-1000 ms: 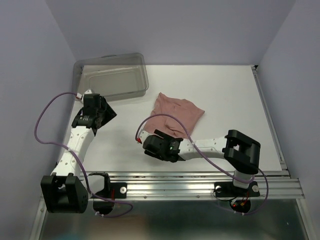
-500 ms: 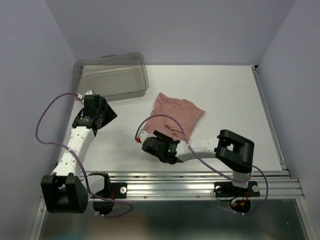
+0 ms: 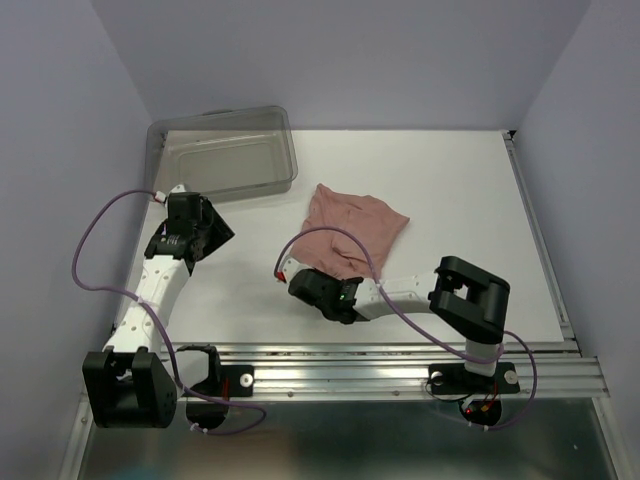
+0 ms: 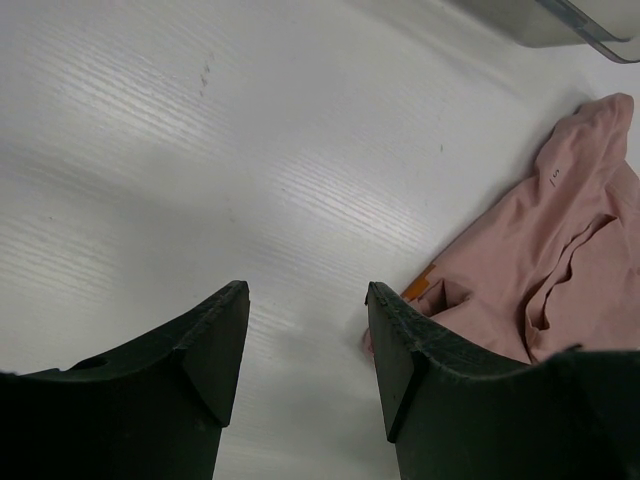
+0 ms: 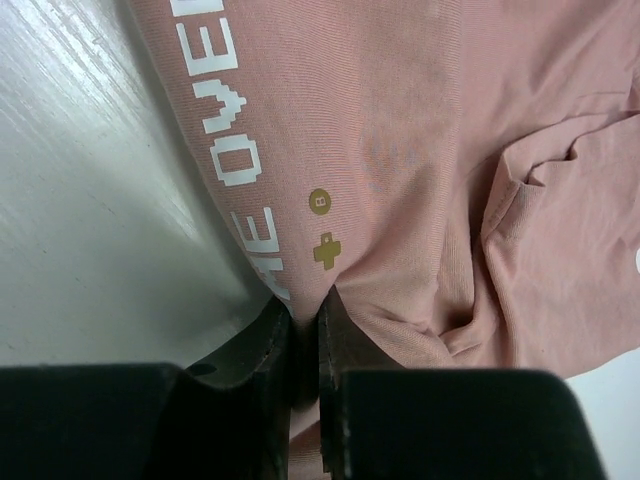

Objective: Roll the t-shirts
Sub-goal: Roll the T-shirt to the center of the board.

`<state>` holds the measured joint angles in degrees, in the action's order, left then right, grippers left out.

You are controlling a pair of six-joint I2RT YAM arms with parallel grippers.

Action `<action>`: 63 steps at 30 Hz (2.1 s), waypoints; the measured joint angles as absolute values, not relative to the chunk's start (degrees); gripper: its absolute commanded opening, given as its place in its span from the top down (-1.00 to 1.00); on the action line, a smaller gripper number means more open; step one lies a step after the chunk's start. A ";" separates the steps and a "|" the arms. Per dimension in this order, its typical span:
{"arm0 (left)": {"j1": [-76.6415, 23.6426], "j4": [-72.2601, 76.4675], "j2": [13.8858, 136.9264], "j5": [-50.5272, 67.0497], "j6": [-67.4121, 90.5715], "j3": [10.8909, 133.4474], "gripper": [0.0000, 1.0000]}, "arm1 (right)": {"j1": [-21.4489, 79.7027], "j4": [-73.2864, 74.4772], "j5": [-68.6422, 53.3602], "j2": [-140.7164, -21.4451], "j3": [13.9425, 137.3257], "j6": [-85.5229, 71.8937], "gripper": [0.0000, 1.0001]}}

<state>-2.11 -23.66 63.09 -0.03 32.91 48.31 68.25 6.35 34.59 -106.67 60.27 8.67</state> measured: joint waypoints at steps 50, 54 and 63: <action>-13.52 -22.81 65.58 11.18 23.92 47.55 1.00 | 36.64 14.44 -57.56 -118.67 76.90 -23.55 0.90; -16.91 -22.31 67.37 11.29 24.21 47.55 1.00 | 35.94 14.44 -59.51 -120.46 77.69 -24.25 0.90; -20.27 -20.58 73.34 11.60 24.10 47.55 1.00 | 34.57 14.39 -61.73 -122.23 78.52 -24.47 0.88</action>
